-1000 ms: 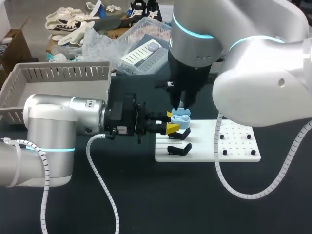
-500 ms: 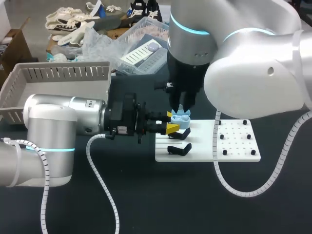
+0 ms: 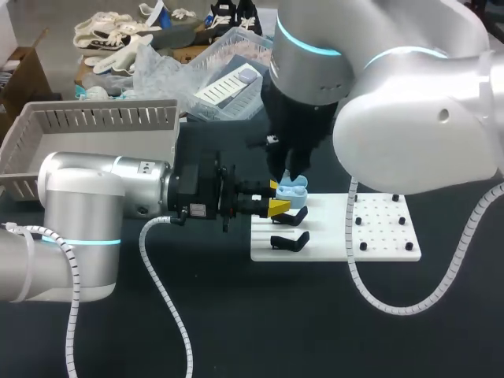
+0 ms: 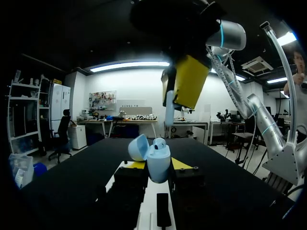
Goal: Pick up each earbud case from the left stands, insert the matching earbuds, close the lid, and place the case in the box.
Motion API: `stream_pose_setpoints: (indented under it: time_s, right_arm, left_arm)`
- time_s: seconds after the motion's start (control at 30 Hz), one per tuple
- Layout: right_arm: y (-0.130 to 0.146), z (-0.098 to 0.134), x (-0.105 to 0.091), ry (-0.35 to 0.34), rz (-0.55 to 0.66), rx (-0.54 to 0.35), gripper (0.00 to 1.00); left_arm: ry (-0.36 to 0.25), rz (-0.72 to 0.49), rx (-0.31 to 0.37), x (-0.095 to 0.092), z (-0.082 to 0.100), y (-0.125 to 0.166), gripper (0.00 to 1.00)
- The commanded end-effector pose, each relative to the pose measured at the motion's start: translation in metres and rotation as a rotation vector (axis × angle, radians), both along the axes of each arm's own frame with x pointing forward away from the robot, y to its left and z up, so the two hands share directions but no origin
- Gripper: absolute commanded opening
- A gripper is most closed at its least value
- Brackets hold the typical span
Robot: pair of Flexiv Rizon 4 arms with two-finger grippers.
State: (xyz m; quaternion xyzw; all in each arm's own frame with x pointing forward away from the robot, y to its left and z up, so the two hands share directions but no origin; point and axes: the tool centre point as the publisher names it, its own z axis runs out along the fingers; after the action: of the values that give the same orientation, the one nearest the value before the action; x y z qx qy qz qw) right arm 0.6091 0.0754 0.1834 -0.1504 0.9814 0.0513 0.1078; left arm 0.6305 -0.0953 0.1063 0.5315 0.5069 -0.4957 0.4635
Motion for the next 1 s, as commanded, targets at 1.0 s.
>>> stream_pose_setpoints:
  time_s: [1.0]
  right_arm:
    - [-0.006,-0.022,0.012,0.052,0.071,-0.043,0.00]
  left_arm:
    - [0.000,0.002,0.001,0.000,0.000,0.000,0.00]
